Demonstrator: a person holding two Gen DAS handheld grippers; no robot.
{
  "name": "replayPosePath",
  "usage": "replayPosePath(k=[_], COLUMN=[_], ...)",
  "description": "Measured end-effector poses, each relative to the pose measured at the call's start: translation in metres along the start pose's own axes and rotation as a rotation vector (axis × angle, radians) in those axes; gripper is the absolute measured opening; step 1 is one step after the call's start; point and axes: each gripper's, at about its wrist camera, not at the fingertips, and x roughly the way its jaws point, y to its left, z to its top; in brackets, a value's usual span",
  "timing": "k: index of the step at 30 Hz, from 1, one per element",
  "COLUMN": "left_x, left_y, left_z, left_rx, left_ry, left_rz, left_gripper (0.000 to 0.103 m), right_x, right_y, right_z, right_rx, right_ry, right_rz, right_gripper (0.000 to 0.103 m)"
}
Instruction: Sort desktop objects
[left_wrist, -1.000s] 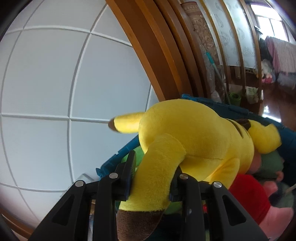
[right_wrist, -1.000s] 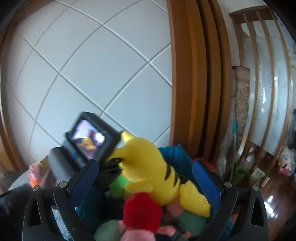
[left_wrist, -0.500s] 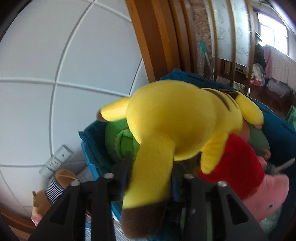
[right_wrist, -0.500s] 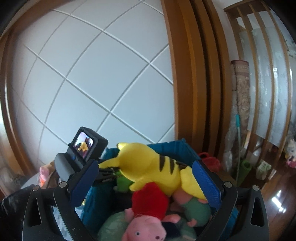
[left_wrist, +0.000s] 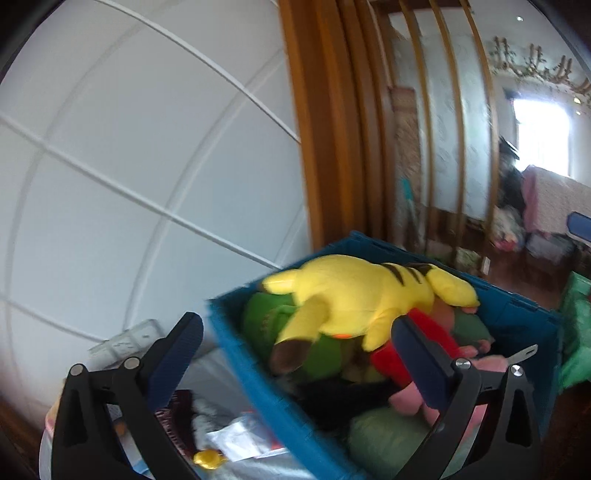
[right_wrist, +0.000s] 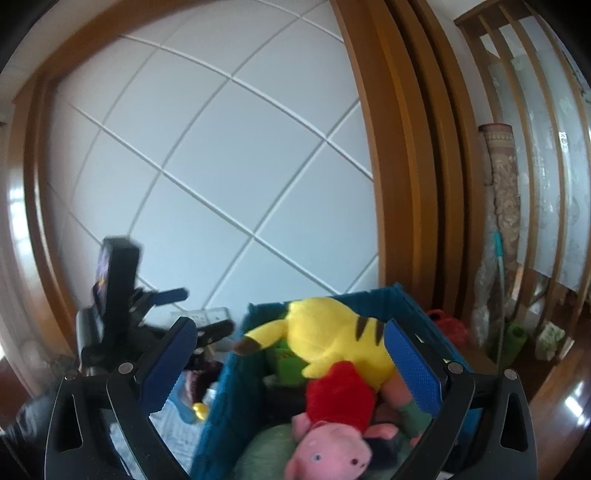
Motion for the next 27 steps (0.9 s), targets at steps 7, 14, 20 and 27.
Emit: replayPosePath(k=[7,14,20,27], left_x=[-0.092,-0.153,-0.199,-0.225], left_y=[0.039,0.088,0.141,0.180], left_z=[-0.078,-0.148,-0.186,-0.226], left_rx=[-0.066,-0.083,-0.130,-0.137], left_ry=[-0.168,-0.145,-0.101,-0.044], left_rz=[0.093,0.265,0.332,0.396], left_gripper=[0.103,0.103,0.103,0.103], right_x=[-0.009,-0.002,0.009,0.018], right_y=[0.049,0.141,0.217,0.271], right_z=[-0.027,-0.061,-0.102,-0.147], right_rx=[0.004,-0.065,-0.082,-0.031], right_ry=[0.000,0.032,0.082,0.143], right_rz=[0.063,0.112,0.154,0.171], right_gripper=[0.103,0.103,0.103,0.103])
